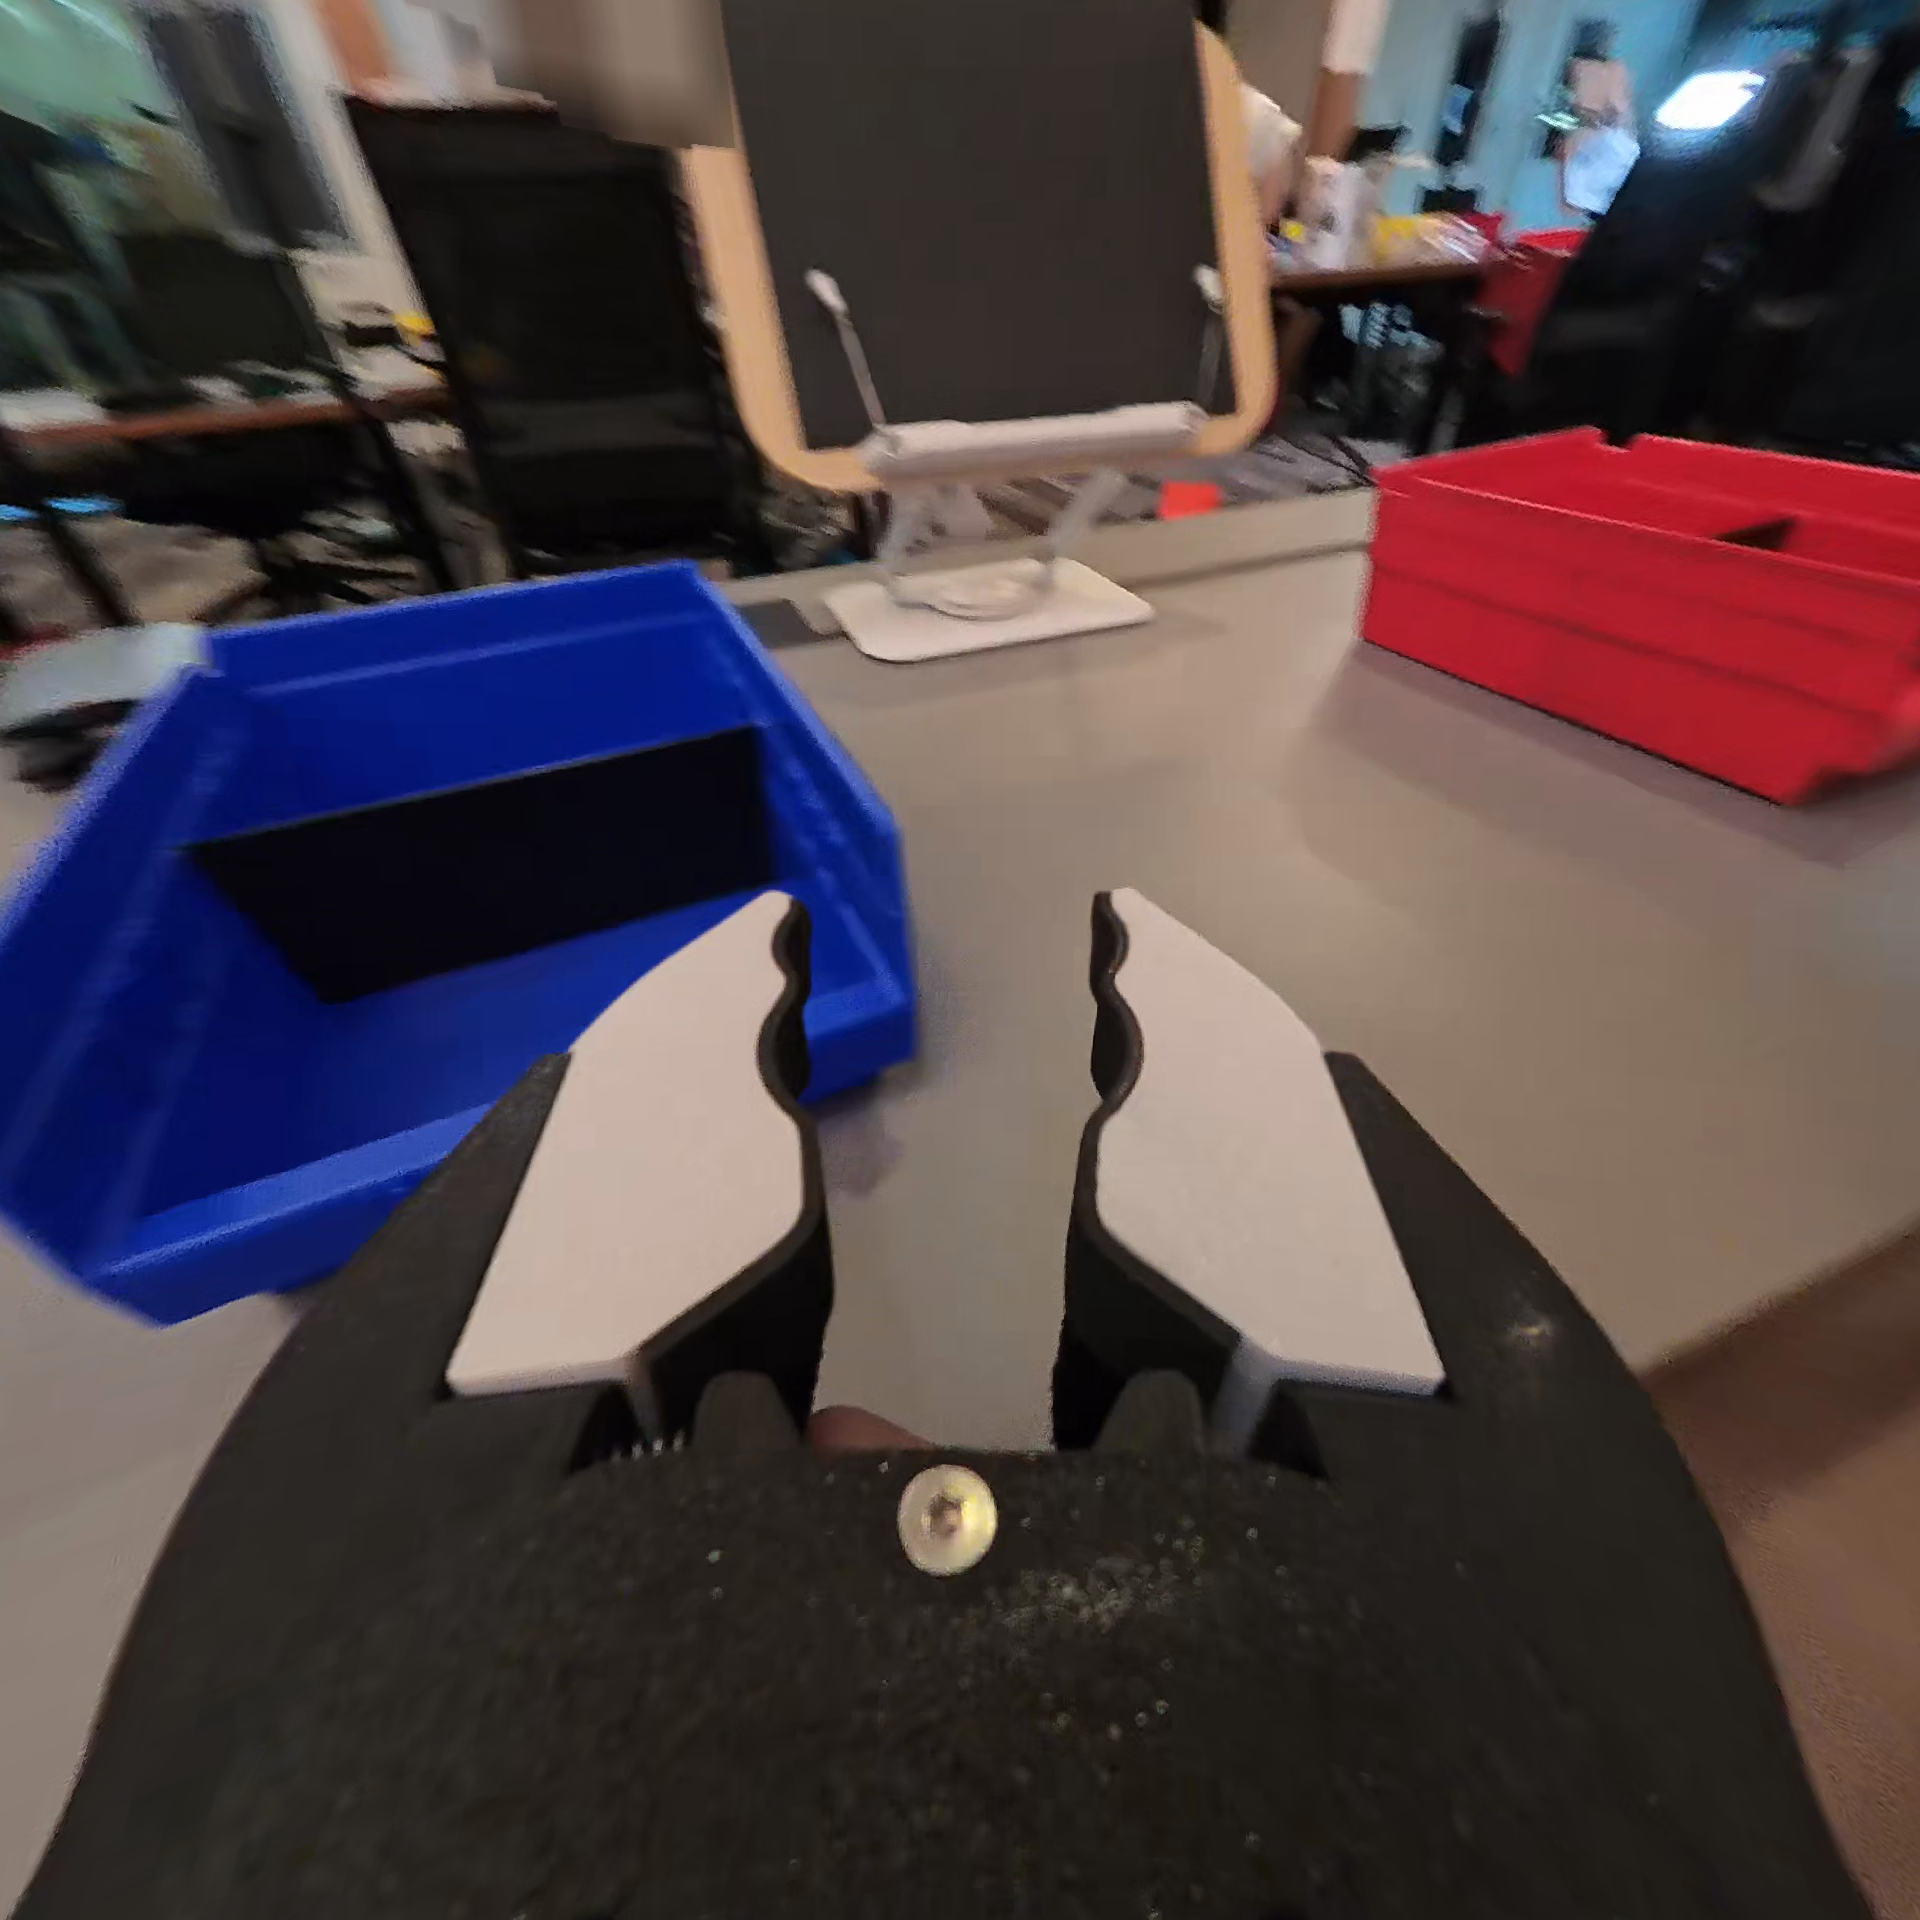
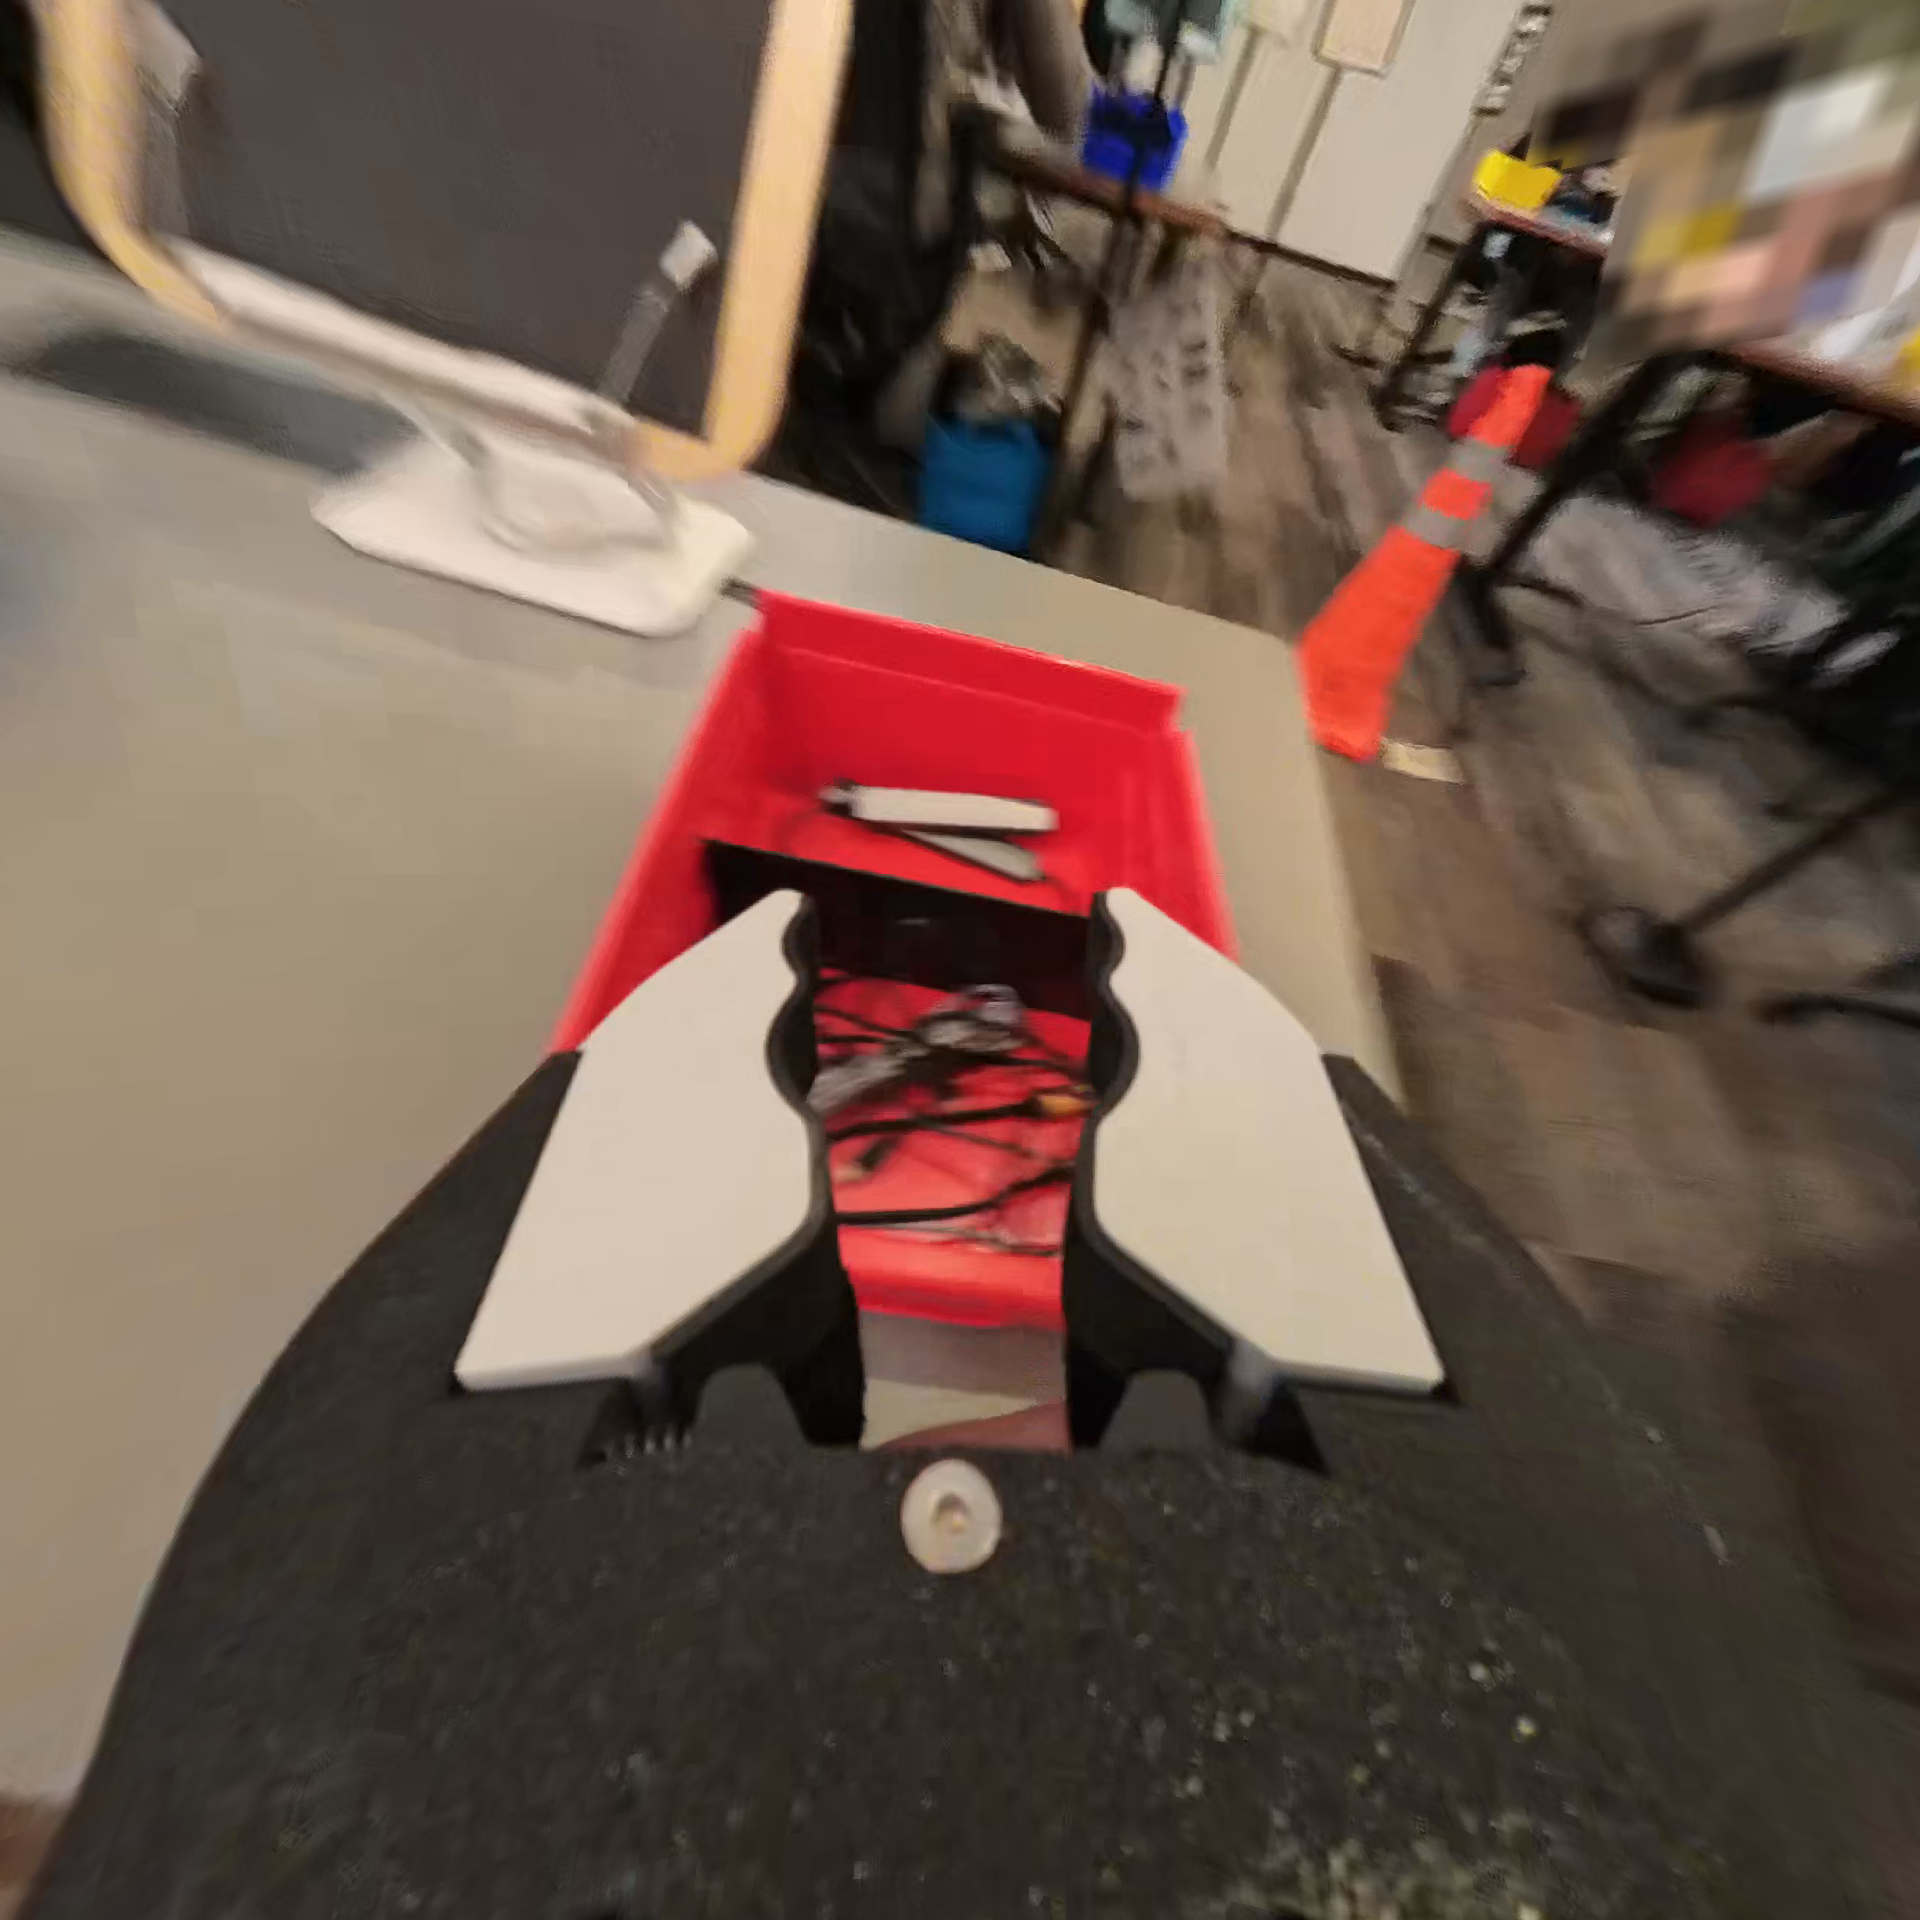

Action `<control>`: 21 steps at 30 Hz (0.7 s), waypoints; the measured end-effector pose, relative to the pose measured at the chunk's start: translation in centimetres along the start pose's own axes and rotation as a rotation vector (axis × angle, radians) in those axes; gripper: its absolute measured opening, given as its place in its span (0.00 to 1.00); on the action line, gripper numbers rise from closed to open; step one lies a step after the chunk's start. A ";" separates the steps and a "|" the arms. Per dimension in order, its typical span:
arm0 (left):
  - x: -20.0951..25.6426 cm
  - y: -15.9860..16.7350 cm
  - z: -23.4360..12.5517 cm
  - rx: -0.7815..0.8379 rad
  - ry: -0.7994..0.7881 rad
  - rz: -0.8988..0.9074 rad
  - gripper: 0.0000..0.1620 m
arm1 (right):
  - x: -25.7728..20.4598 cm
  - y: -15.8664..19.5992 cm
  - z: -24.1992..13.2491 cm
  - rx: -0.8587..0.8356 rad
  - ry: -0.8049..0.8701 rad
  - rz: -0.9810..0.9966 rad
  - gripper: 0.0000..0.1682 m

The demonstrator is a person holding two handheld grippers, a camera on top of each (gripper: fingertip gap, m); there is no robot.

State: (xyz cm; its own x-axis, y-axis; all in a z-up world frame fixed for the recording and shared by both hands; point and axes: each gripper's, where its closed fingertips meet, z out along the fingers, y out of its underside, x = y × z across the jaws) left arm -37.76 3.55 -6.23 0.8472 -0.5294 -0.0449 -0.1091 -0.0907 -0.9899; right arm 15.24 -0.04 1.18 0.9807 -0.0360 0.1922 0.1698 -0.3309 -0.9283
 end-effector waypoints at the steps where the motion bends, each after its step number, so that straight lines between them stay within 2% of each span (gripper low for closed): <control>1: -1.0 -0.1 -0.2 0.013 -0.038 0.009 0.32 | -1.4 1.5 -0.5 0.050 -0.055 0.120 0.28; 2: -1.6 -0.1 -0.3 0.013 -0.060 0.019 0.32 | -2.7 3.6 -0.8 0.072 -0.109 0.230 0.29; 4: -2.8 0.3 -0.4 -0.010 -0.110 0.033 0.30 | -4.3 8.7 -1.2 0.069 -0.108 0.390 0.29; 6: -4.0 0.7 -0.5 -0.023 -0.172 0.033 0.30 | -5.4 12.4 -1.9 0.065 -0.069 0.422 0.30; 8: -4.7 0.9 -0.5 -0.039 -0.206 0.009 0.30 | -6.4 12.3 -2.5 0.067 -0.090 0.379 0.29; 12: -4.6 2.4 0.4 -0.125 -0.198 -0.022 0.28 | -5.0 12.5 -1.8 0.045 0.048 0.144 0.26; 21: -3.3 3.7 0.9 -0.182 -0.138 -0.035 0.26 | -5.1 13.3 -0.7 0.005 0.032 0.148 0.25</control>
State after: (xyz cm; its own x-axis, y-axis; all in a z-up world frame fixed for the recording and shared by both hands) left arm -40.45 5.73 -9.90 0.9137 -0.4042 -0.0417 -0.1602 -0.2642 -0.9511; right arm 12.38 -4.92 -11.89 0.9914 -0.1144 0.0631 0.0241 -0.3147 -0.9489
